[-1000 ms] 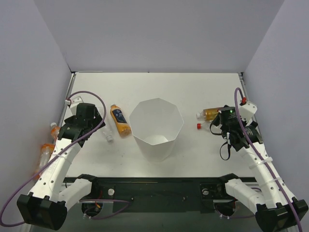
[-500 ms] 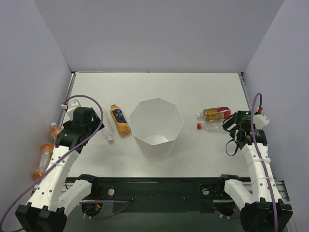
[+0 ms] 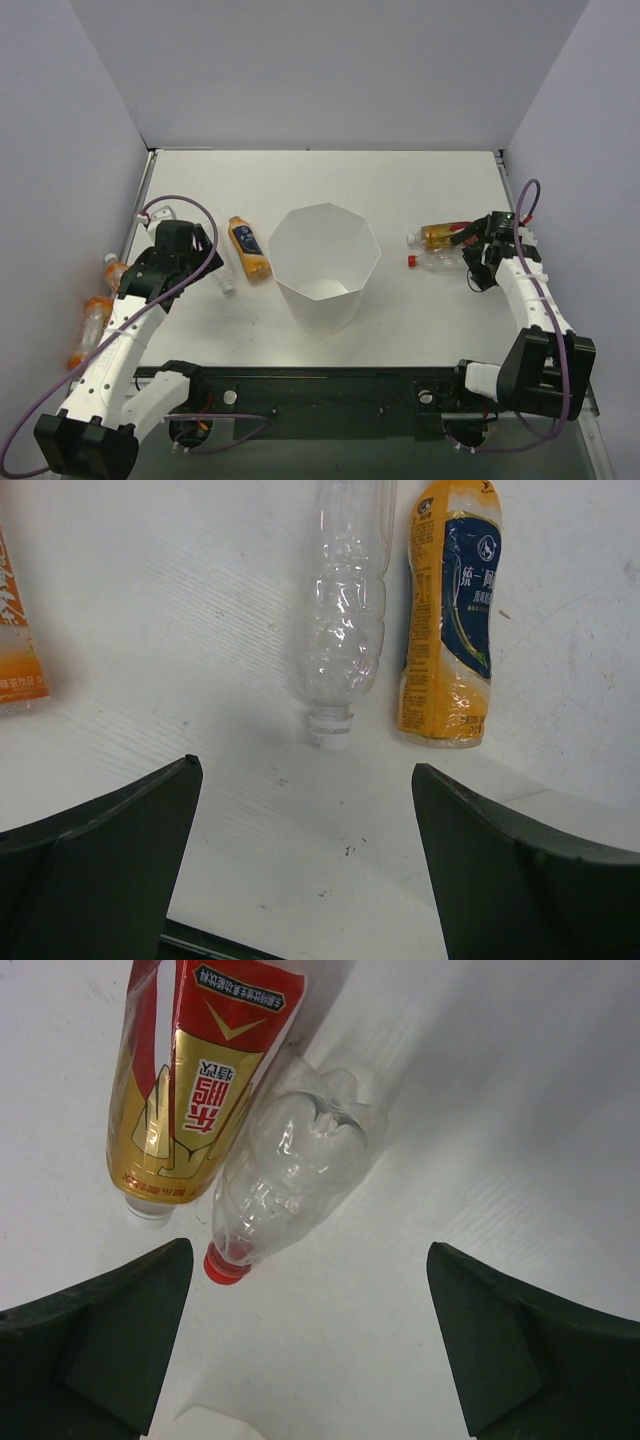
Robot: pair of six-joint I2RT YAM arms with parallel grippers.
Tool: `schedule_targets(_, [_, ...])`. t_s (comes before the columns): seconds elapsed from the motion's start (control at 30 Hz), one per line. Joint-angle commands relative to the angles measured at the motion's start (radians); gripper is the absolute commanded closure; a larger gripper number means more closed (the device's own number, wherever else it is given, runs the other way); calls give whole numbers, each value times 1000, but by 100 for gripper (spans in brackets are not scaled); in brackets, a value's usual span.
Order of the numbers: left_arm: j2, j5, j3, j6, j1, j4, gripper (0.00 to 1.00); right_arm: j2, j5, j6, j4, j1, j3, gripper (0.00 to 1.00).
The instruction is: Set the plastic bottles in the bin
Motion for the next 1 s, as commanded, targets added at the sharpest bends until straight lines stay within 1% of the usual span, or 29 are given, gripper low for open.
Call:
schedule_targets(0.0, [-23, 44, 46, 22, 3, 35, 3, 72, -71, 69, 136, -2, -23, 4])
schedule_targets(0.1, [-24, 52, 48, 29, 4, 33, 3, 127, -103, 105, 213, 8, -37, 4])
schedule_targets(0.27, [-18, 51, 66, 32, 3, 15, 3, 179, -83, 129, 240, 19, -53, 5])
schedule_targets(0.5, [-20, 47, 66, 40, 4, 17, 3, 218, -52, 145, 263, 18, -92, 8])
schedule_targets(0.6, [-21, 44, 71, 43, 3, 14, 3, 182, -36, 142, 263, 18, -130, 16])
schedule_targets(0.63, [-23, 43, 71, 45, 4, 12, 3, 170, -26, 139, 254, 18, -136, 22])
schedule_targets(0.67, [-23, 41, 71, 46, 3, 12, 3, 143, -14, 128, 250, 18, -152, 25])
schedule_targets(0.73, [-24, 41, 71, 51, 4, 12, 3, 97, 1, 110, 230, 15, -171, 34])
schedule_targets(0.8, [-24, 41, 68, 54, 3, 12, 3, 49, 41, 91, 208, 12, -188, 47])
schedule_targets(0.83, [-23, 43, 67, 55, 4, 15, 3, 31, 46, 80, 190, 8, -193, 51])
schedule_targets(0.93, [-20, 49, 67, 58, 4, 18, 3, -52, 55, 62, 138, 7, -205, 59])
schedule_targets(0.97, [-18, 50, 67, 58, 4, 18, 3, -77, 57, 51, 129, 5, -205, 59])
